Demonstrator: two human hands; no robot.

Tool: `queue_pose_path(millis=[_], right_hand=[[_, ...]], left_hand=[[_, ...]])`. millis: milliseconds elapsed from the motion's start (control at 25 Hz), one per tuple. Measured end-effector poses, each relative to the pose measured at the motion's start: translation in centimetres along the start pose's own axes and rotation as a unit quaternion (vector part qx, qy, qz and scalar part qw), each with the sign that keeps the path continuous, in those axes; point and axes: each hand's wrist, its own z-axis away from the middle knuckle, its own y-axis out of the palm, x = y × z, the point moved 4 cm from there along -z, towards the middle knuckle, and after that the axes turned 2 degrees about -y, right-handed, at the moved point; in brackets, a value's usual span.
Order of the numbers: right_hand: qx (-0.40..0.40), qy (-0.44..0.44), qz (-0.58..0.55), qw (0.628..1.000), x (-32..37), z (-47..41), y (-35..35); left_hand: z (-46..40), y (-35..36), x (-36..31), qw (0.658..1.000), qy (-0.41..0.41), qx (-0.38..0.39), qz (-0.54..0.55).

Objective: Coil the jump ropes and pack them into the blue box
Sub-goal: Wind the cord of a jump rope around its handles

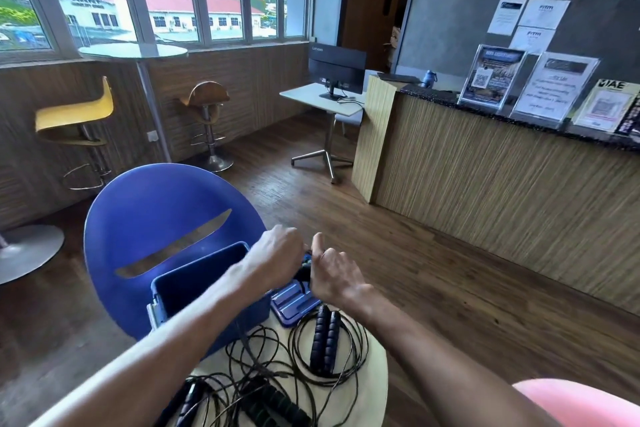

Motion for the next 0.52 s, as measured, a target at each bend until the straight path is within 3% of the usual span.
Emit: queue_pose_path(millis=[120, 200, 240, 280, 360, 400, 440, 480, 520], right_hand=[[-0.001, 0.001, -0.042, 0.999, -1.0, -0.5, -1.0], [-0.002, -0.004, -0.027, 1.000, -1.3, -0.7, -1.4], [-0.016, -0.009, -0.013, 1.000, -1.4, -0.9, -1.6], [-0.033, -0.014, -0.006, 0.999, -1.4, -0.9, -1.6], [-0.052, -0.025, -0.007, 0.998, -1.3, -1.1, -1.2], [-0.050, -0.031, -0.006, 0.998, -1.1, -1.2, -1.0], [-0.045, -0.037, -0.002, 0.998, -0.9, -1.3, -0.7], [-0.041, -0.040, 0.004, 0.998, -0.7, -1.4, -0.5], [-0.040, -0.041, 0.013, 0.998, -0.5, -1.5, -0.4]], left_hand=[[2.4, 1.6, -2.5, 0.995, 0.067, -0.070, 0.035], [3.7, 3.2, -2.8, 0.979, 0.051, -0.129, 0.148], [4.0, 4.0, -2.2, 0.956, 0.004, -0.136, 0.261], [4.2, 4.8, -1.2, 0.897, -0.064, -0.125, 0.420], [4.4, 6.8, -0.6, 0.710, -0.168, -0.049, 0.682], [4.5, 7.4, -0.5, 0.666, -0.195, -0.017, 0.720], [4.5, 7.6, -0.4, 0.672, -0.202, 0.000, 0.713], [4.4, 7.4, -0.3, 0.710, -0.201, 0.005, 0.675], [4.3, 6.9, -0.1, 0.775, -0.195, 0.000, 0.601]])
